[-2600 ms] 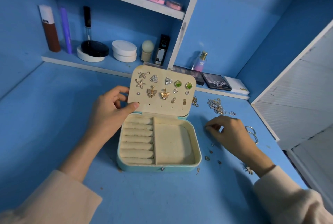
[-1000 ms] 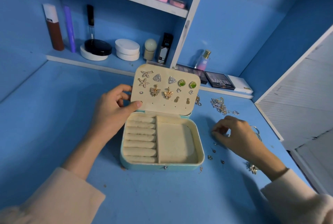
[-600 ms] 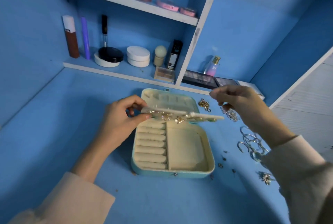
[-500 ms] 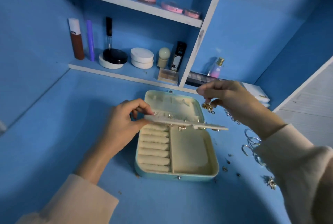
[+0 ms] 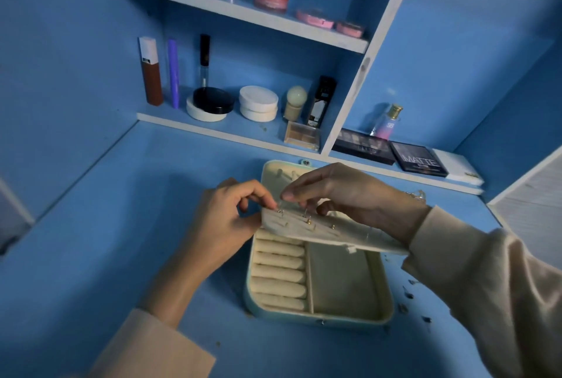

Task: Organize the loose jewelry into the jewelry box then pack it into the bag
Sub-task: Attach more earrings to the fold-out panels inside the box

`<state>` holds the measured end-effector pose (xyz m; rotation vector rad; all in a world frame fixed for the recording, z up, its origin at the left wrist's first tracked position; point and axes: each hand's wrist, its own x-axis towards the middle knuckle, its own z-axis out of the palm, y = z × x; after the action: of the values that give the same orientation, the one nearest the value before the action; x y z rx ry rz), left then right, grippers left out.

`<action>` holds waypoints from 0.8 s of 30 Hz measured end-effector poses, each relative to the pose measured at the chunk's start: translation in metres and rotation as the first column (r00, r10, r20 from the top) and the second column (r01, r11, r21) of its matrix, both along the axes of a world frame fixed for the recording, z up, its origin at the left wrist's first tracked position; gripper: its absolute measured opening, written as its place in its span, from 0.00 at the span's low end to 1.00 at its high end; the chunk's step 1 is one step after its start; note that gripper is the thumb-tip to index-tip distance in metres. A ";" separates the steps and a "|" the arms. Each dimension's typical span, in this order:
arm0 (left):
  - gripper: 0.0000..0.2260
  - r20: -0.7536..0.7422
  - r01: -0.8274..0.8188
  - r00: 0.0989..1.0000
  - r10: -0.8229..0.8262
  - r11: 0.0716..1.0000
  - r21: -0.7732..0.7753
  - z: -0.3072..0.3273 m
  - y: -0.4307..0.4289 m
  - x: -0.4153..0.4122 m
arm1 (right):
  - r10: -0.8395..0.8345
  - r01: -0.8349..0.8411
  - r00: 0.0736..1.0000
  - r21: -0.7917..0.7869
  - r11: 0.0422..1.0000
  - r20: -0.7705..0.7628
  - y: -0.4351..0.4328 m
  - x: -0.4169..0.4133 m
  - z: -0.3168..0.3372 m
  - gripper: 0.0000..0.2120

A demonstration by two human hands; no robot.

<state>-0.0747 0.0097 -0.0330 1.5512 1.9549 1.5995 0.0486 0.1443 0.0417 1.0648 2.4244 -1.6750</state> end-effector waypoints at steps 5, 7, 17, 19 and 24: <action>0.09 -0.015 -0.005 1.000 0.005 1.000 0.013 0.001 0.000 0.000 | 0.013 -0.013 1.000 0.018 1.000 0.008 -0.001 -0.001 -0.001 0.02; 0.13 -0.020 -0.008 1.000 0.008 1.000 0.011 0.002 0.000 0.001 | 0.008 -0.008 1.000 0.021 1.000 -0.002 -0.001 -0.001 -0.003 0.02; 0.05 -0.023 -0.008 1.000 0.008 1.000 0.002 0.002 -0.001 0.000 | 0.012 -0.012 1.000 0.037 0.999 0.004 0.000 0.000 -0.005 0.05; 0.10 -0.026 -0.014 1.000 0.014 1.000 0.003 0.002 -0.001 0.000 | 0.039 -0.039 0.999 0.063 0.997 0.004 0.000 0.000 -0.004 0.04; 0.12 -0.027 -0.019 0.999 0.020 1.000 0.007 0.000 -0.001 0.000 | 0.146 -0.144 0.989 0.150 0.978 -0.002 0.000 0.000 -0.003 0.02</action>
<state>-0.0749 0.0089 -0.0327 1.5693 1.9870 1.6018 0.0491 0.1446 0.0388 0.8679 2.5999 -1.4822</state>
